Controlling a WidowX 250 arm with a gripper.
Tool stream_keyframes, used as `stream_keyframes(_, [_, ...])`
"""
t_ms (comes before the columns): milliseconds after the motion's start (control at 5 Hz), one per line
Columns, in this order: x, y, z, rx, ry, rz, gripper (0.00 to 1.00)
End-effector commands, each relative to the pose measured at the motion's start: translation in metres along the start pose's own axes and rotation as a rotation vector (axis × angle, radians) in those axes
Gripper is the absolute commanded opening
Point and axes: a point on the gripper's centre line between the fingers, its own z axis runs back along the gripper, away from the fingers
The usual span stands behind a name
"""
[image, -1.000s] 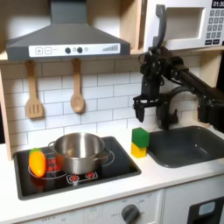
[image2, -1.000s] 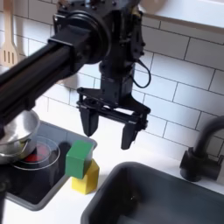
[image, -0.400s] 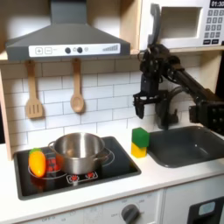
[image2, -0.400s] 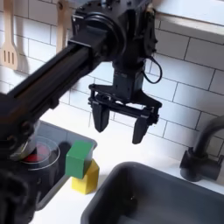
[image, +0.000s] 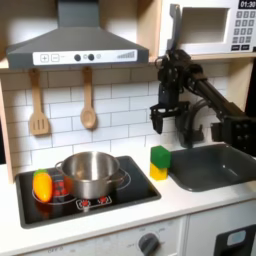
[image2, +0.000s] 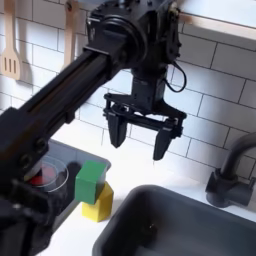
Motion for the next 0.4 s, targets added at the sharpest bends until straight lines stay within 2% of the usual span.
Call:
stream_keyframes(0, [-0.002,0.001,0.0,0.009,-0.001,-0.002,1.0])
stream_keyframes(200, [-0.014,0.002,-0.004,0.014,0.008,-0.018,1.0])
